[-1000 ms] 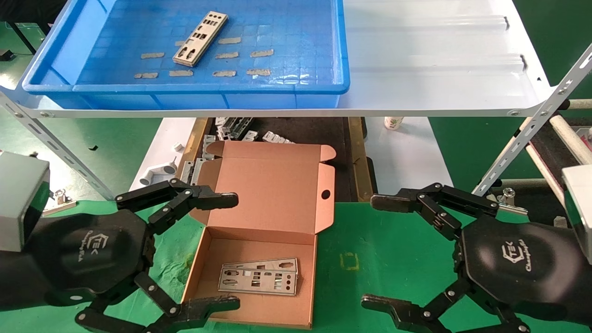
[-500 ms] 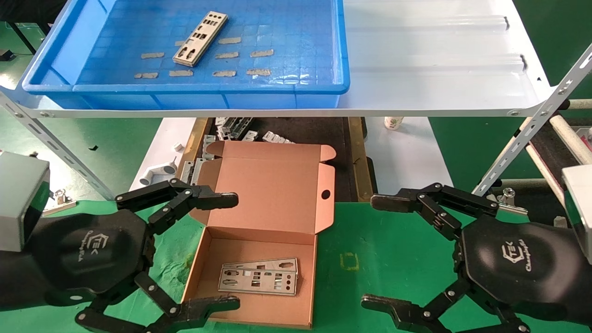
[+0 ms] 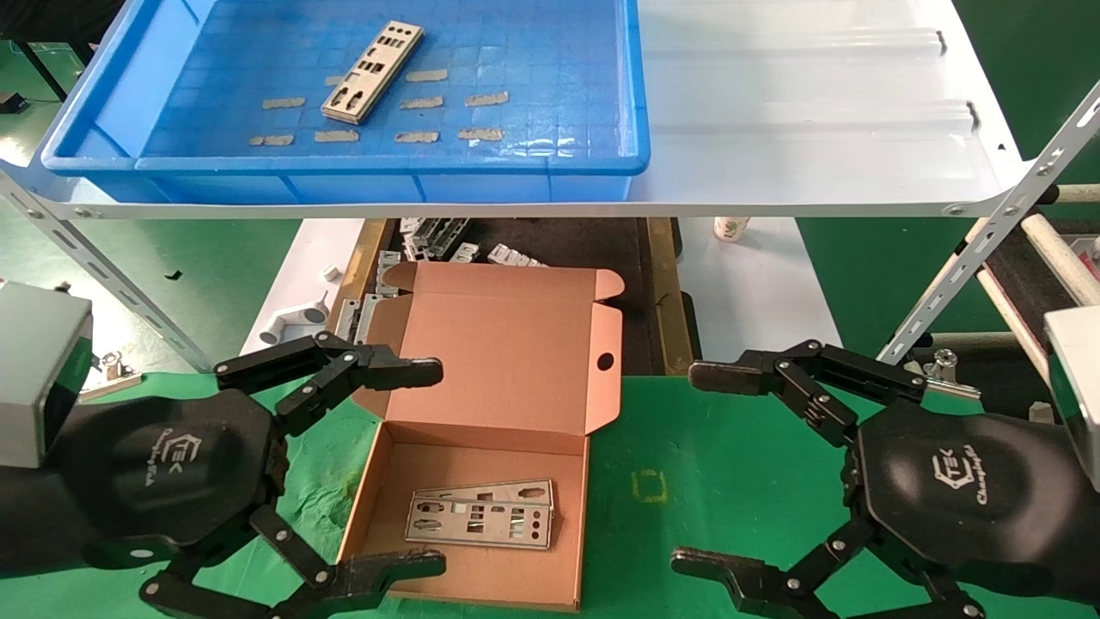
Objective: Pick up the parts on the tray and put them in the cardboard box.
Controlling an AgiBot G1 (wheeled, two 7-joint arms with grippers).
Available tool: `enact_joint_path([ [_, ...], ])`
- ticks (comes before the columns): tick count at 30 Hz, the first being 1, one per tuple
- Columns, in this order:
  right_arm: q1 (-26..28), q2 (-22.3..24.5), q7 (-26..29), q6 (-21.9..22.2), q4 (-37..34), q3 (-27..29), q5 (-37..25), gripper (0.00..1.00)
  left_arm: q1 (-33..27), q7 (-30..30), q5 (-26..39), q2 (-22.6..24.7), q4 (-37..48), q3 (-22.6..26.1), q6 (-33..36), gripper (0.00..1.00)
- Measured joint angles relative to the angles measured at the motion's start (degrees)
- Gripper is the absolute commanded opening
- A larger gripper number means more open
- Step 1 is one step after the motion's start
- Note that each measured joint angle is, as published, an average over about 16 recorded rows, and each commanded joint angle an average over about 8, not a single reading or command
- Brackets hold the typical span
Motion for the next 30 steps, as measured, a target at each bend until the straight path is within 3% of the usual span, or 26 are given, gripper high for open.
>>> enact_joint_path([
  [30,0.0,0.0,0.0,0.0,0.0,0.0,-0.01,1.0,0.0,0.0,0.0,0.0,0.0,0.0,0.0,1.0],
])
